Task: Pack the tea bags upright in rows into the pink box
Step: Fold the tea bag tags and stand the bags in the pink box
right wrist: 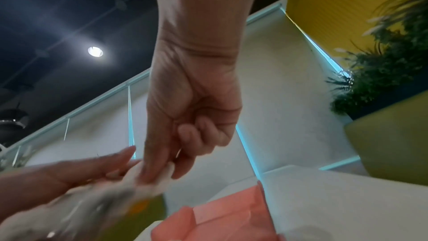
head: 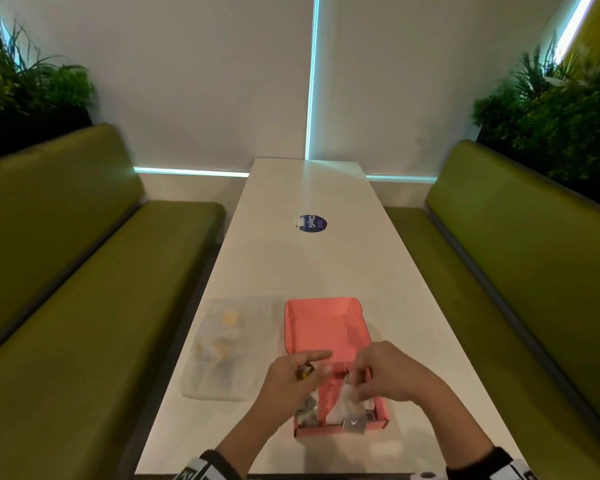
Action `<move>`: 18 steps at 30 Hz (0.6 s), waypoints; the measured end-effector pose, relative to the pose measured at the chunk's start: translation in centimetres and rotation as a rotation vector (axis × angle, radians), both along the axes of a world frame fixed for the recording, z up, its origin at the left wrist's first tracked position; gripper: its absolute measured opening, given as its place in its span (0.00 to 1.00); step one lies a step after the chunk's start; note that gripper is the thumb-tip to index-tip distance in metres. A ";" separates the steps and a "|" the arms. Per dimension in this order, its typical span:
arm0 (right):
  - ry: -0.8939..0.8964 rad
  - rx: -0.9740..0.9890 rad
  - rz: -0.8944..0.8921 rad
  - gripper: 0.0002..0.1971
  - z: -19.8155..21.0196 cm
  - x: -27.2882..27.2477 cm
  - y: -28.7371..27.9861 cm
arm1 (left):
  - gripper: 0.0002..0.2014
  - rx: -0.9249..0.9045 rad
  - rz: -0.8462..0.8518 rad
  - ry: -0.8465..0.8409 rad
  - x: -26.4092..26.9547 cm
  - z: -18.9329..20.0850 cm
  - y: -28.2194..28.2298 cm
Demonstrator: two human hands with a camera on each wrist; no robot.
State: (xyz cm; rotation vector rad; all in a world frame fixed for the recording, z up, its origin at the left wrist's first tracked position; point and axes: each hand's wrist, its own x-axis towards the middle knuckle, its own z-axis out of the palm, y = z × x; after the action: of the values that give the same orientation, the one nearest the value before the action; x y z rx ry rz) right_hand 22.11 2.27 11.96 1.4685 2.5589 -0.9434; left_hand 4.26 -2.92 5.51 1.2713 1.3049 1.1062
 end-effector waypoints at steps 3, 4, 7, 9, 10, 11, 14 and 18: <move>0.146 -0.009 -0.089 0.13 0.2 0.1 0.1 | 0.11 0.020 -0.168 0.138 0.4 0.0 -0.4; 0.185 -0.025 -0.114 0.12 0.2 0.1 0.1 | 0.08 0.030 -0.172 0.164 0.5 -0.2 -0.4; 0.306 -0.061 -0.186 0.06 0.1 0.2 0.0 | 0.10 -0.007 -0.109 0.155 0.3 -1.0 -0.4; 0.405 -0.086 -0.248 0.02 0.1 0.4 0.1 | 0.10 -0.042 -0.074 0.135 0.1 -1.1 -0.3; 0.440 -0.115 -0.261 0.04 0.1 0.5 0.1 | 0.10 -0.046 -0.067 0.136 0.1 -1.2 -0.3; 0.450 -0.149 -0.266 0.07 0.1 0.6 0.1 | 0.09 -0.042 -0.068 0.142 0.0 -1.1 -0.3; 0.441 -0.178 -0.268 0.08 0.0 0.4 -0.2 | 0.08 -0.025 -0.059 0.160 0.0 -1.0 -0.4; 0.487 -0.071 -0.397 0.07 -0.7 -0.2 -0.2 | 0.08 0.013 0.062 0.124 0.2 -0.8 -0.7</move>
State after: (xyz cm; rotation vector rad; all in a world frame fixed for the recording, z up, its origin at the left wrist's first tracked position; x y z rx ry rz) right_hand 21.92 2.04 11.27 1.9772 2.5250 -1.6017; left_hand 4.46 -3.63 4.68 1.3351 1.4393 1.0951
